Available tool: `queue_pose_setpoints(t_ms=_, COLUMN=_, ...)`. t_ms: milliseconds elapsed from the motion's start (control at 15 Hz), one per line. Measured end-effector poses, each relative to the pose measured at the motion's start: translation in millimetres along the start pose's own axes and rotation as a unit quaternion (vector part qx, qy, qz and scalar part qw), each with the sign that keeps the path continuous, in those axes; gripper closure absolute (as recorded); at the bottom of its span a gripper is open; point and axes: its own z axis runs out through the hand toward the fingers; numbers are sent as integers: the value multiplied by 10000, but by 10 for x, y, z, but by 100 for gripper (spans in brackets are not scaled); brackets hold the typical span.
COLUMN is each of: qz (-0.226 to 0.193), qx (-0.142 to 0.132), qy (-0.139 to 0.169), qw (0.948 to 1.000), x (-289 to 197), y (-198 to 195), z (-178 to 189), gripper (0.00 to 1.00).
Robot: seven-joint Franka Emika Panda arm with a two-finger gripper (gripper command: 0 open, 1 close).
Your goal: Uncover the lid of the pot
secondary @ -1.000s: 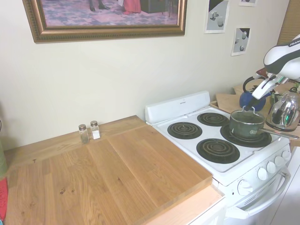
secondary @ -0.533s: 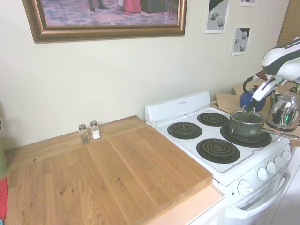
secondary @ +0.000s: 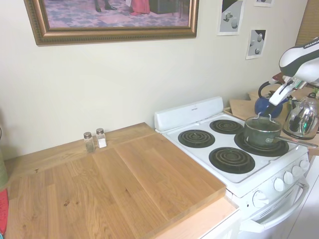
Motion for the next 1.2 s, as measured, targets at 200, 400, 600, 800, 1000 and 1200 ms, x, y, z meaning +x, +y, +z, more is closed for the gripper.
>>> queue_pose_setpoints(t_ms=200, qz=8, qx=-23, qy=-65, qw=10000, x=59, y=39, z=95, gripper=100)
queue_pose_setpoints(t_ms=400, qz=-21, qx=10, qy=-126, qw=9999, x=93, y=37, z=101, gripper=100)
queue_pose_setpoints(t_ms=600, qz=-79, qx=-36, qy=-66, qw=9999, x=78, y=25, z=73, gripper=100)
queue_pose_setpoints(t_ms=800, qz=-182, qx=-244, qy=176, qw=9994, x=-86, y=-107, z=-177, gripper=100)
queue_pose_setpoints(t_ms=1000, qz=-222, qx=-498, qy=434, qw=9976, x=-381, y=-579, z=-595, gripper=100)
queue_pose_setpoints(t_ms=1200, qz=-274, qx=-883, qy=505, qw=9944, x=-691, y=-1436, z=-722, gripper=100)
